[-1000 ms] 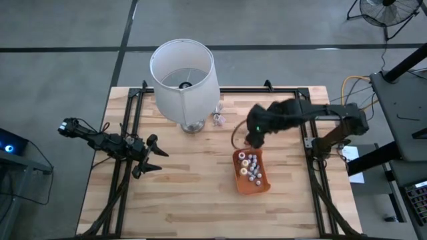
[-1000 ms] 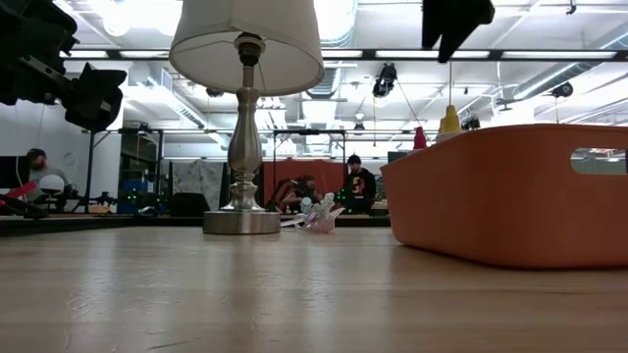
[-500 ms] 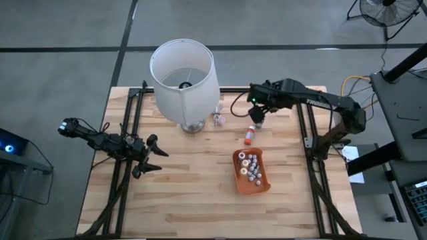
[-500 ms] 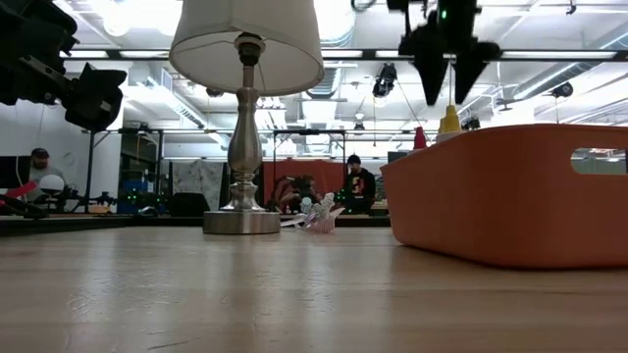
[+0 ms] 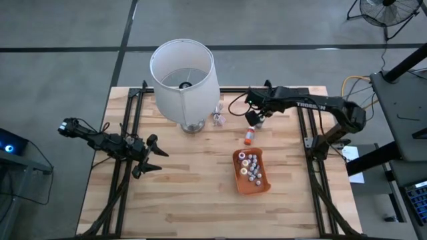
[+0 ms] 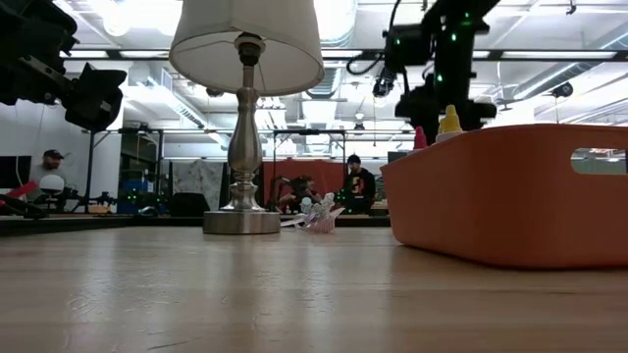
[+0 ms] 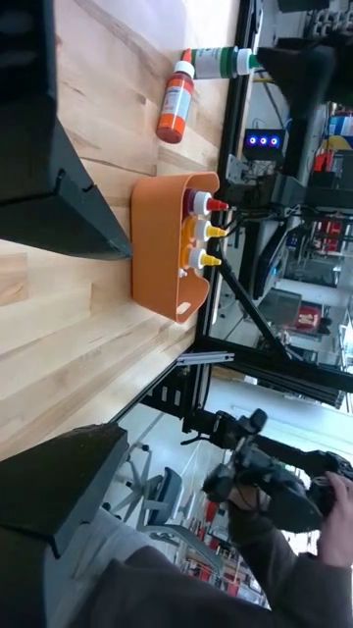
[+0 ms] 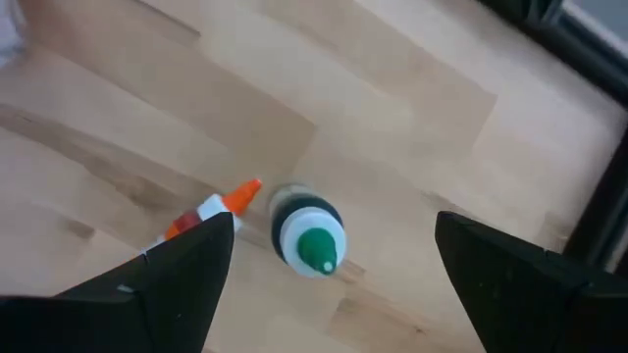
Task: Pick & Place food coloring
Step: Put the big food coloring bottle into the orange bin
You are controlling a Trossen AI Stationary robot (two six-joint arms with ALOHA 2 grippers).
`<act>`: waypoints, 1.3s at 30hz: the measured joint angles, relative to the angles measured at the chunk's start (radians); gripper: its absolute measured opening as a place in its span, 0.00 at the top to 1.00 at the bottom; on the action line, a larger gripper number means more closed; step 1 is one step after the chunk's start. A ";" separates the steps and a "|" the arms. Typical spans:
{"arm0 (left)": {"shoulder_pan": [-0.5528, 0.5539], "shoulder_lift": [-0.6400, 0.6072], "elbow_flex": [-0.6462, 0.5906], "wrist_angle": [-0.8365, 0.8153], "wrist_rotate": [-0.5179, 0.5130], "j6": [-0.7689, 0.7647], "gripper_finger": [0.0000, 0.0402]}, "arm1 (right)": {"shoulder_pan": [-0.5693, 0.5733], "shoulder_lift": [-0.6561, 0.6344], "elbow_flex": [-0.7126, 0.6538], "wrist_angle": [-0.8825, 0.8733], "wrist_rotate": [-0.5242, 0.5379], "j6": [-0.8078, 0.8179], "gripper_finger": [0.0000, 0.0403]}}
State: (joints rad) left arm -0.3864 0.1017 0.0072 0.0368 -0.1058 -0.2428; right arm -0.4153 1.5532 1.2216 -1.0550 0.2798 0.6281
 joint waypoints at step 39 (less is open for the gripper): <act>0.000 0.000 0.000 0.000 0.000 0.000 0.36 | -0.019 0.002 -0.239 0.248 -0.105 -0.053 0.55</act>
State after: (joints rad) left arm -0.3864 0.1017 0.0072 0.0368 -0.1055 -0.2428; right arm -0.4347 1.5555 0.9829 -0.8069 0.1745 0.5755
